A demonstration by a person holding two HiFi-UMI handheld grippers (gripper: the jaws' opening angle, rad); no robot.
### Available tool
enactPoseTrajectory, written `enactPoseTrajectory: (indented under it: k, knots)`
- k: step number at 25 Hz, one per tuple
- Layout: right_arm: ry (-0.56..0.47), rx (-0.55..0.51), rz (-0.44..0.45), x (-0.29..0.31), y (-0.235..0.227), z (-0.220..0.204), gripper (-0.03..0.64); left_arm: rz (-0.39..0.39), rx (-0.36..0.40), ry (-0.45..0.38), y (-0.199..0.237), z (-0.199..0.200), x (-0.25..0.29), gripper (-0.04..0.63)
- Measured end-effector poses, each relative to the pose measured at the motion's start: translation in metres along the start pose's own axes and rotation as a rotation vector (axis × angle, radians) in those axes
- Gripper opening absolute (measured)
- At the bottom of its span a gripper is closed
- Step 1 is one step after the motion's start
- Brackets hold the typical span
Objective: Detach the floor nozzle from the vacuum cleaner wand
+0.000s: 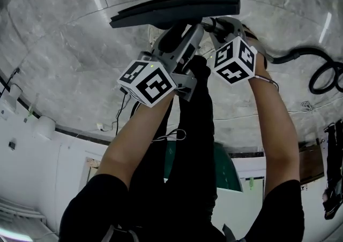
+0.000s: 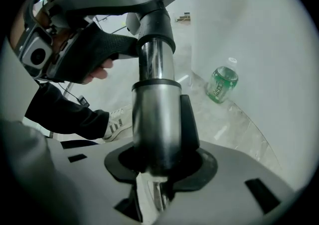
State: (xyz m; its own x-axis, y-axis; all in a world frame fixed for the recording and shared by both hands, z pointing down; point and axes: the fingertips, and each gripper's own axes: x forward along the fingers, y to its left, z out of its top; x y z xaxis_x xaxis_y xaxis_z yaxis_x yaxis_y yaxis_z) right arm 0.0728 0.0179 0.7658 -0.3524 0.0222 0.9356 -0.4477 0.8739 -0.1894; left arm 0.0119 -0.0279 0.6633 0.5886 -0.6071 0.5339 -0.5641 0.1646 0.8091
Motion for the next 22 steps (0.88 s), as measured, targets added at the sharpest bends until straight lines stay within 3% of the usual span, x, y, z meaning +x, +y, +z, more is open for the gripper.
enactPoseTrajectory:
  k: [3, 8, 10, 12, 15, 17, 20, 22]
  knots:
    - [-0.023, -0.012, 0.046, -0.013, 0.016, 0.019, 0.166, 0.024, 0.069, -0.081, -0.002, 0.022, -0.004, 0.207]
    - [-0.042, -0.047, 0.248, -0.028, 0.074, 0.045, 0.166, 0.048, 0.005, -0.254, 0.004, 0.061, -0.021, 0.207]
    - [-0.034, -0.035, 0.317, -0.030, 0.087, 0.044, 0.166, 0.042, 0.015, -0.242, 0.006, 0.061, -0.022, 0.206]
    - [-0.025, -0.031, 0.344, -0.028, 0.091, 0.042, 0.166, 0.047, 0.031, -0.213, 0.008, 0.057, -0.023, 0.122]
    - [-0.011, -0.046, 0.369, -0.028, 0.094, 0.038, 0.166, 0.035, 0.067, -0.183, 0.003, 0.051, -0.025, 0.111]
    - [-0.021, -0.034, 0.438, -0.027, 0.100, 0.038, 0.166, 0.012, 0.081, -0.175, 0.000, 0.050, -0.025, 0.109]
    - [-0.131, 0.019, 0.584, -0.026, 0.112, 0.050, 0.166, -0.021, 0.115, -0.173, -0.008, 0.052, -0.026, 0.107]
    - [-0.194, 0.024, 0.615, -0.027, 0.115, 0.057, 0.165, -0.022, 0.127, -0.169, -0.008, 0.052, -0.027, 0.107]
